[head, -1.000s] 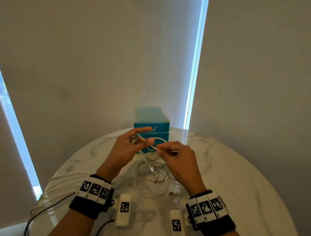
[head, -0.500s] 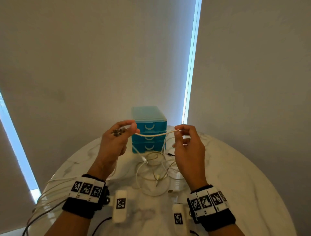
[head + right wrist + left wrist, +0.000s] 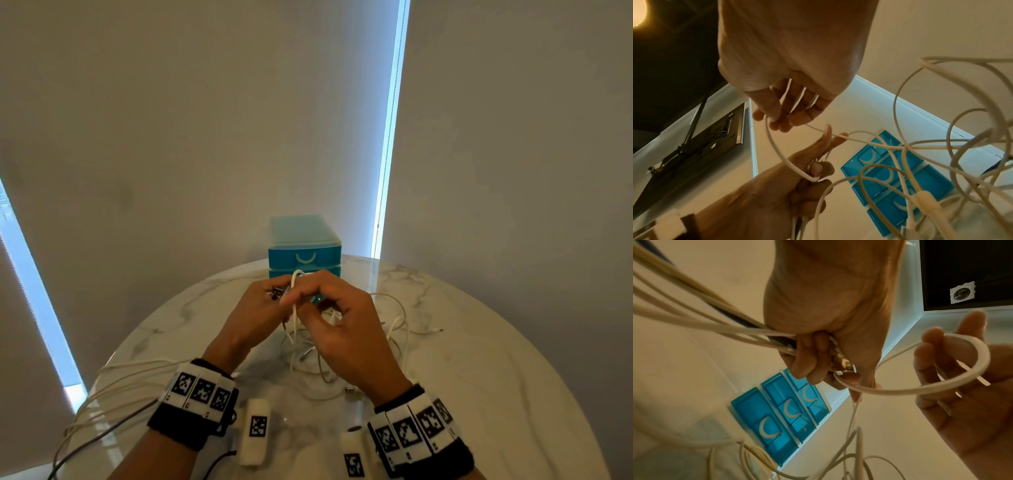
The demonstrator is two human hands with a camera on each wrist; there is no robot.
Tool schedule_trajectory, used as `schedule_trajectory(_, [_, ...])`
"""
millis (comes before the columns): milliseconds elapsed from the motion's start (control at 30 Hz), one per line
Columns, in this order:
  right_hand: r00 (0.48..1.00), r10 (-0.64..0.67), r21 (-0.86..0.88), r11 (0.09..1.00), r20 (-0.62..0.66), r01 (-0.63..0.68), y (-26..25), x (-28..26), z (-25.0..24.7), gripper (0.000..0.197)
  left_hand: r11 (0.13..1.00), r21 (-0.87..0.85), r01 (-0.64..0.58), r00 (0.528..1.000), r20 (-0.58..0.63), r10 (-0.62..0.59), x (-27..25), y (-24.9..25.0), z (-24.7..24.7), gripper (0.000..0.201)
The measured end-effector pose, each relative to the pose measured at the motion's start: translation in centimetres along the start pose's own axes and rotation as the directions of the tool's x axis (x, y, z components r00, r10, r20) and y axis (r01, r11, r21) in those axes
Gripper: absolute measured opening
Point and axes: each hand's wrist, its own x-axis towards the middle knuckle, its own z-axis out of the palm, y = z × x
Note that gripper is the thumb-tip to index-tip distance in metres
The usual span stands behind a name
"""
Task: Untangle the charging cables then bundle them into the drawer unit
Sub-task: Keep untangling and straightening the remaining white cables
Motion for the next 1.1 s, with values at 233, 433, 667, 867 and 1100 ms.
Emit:
schedule_trajectory(233, [0.852,0.498,0.283,0.850,-0.160,-0.444,3.3,0.3,-0.3,0.032,0.975,-0.199,-0.095,0.962,-0.269,0.039,0.0,0.1,-0.6,0.013])
schedule_trajectory(433, [0.569,0.789,0.072,0.597,-0.231,-0.799,7.9,-0.8,-2.8,0.060,0.903,-0.361,-0.232,0.873,-0.486,0.030,0.1,0.4,-1.2,0.021])
schedule_trajectory(667, [0.818,0.576,-0.271,0.788,0.008,-0.552,5.5,-0.5,-1.3,0.019,0.888,-0.364,-0.281,0.882,-0.463,0.089,-0.1,0.7,-0.7,0.032])
schedule_trajectory(867, [0.788,0.205,-0.182,0.910,-0.581,-0.371,4.6,0.5,-3.4,0.003,0.916,-0.322,-0.239,0.917,-0.385,0.103,-0.1,0.6,-0.9,0.021])
schedule_trajectory(1100, [0.738,0.346,0.129,0.933,-0.579,-0.337,4.2,0.9,-4.7,0.012,0.999,-0.002,0.052,0.973,0.227,-0.050,-0.5,-0.2,0.1,0.019])
